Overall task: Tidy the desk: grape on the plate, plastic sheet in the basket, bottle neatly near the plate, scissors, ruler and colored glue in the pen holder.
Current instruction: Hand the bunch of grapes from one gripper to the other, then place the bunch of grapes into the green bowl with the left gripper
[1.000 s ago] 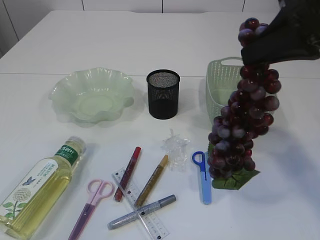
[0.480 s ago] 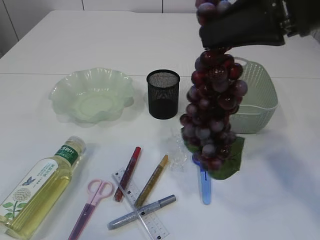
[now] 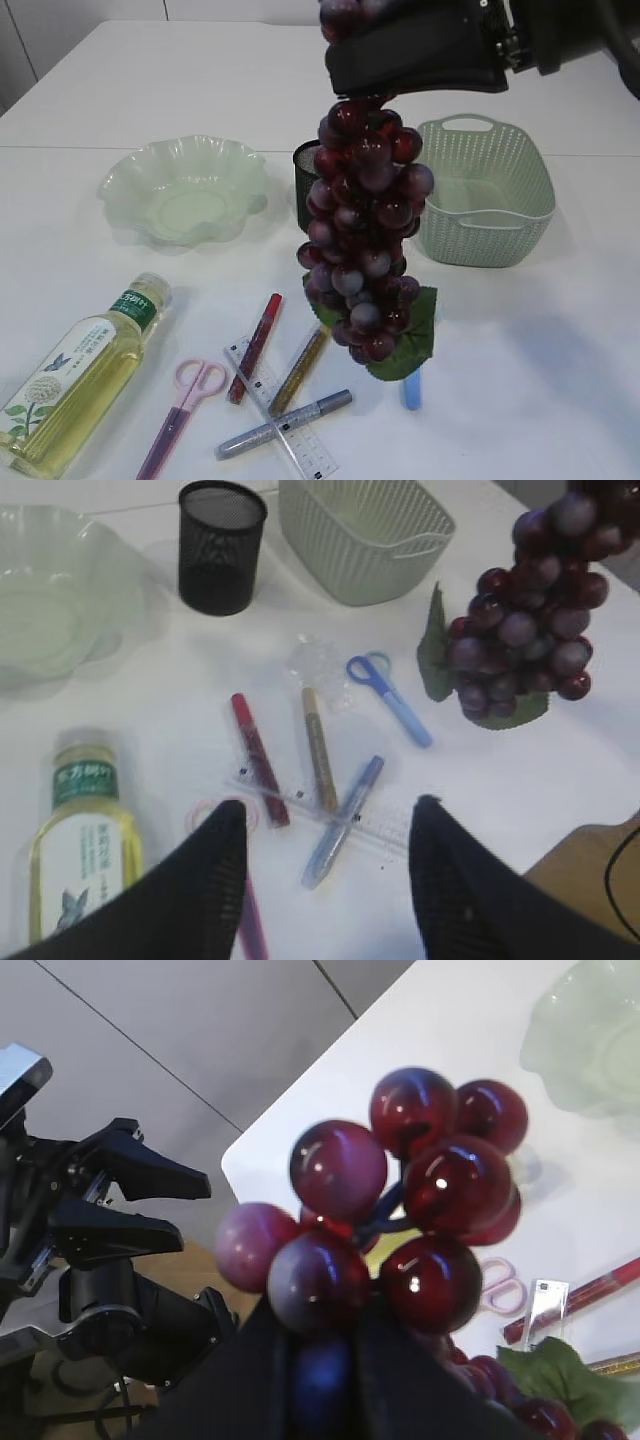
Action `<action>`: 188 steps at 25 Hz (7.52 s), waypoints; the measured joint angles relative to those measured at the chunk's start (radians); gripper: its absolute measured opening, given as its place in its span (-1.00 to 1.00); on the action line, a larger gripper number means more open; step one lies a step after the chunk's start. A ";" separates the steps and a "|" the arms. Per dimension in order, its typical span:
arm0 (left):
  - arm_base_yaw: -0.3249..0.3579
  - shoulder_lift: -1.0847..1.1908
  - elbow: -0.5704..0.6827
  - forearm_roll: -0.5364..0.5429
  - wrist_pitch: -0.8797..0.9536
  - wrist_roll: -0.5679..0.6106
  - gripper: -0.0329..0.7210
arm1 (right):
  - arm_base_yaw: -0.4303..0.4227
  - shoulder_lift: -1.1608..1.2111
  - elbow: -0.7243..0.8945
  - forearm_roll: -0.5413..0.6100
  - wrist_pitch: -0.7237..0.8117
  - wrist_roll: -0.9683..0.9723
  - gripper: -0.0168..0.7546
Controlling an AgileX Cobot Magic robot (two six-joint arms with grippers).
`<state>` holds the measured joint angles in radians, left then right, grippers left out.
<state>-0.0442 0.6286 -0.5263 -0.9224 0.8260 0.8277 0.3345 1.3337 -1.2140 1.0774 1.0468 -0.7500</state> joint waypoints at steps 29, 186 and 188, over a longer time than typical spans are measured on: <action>-0.170 0.566 -0.099 -0.772 0.108 1.020 0.65 | 0.015 0.032 0.000 0.103 -0.025 -0.002 -0.70; -0.463 0.913 -0.452 -0.915 -1.086 0.873 -0.54 | 0.015 0.036 0.000 -0.554 -0.213 0.283 0.53; -0.462 0.913 -0.483 -0.916 -1.097 0.873 -0.54 | 0.015 0.036 0.000 -0.567 -0.199 0.294 0.53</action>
<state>-0.5059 1.5420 -1.0093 -1.8385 -0.2712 1.7006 0.3491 1.3694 -1.2140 0.5106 0.8474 -0.4557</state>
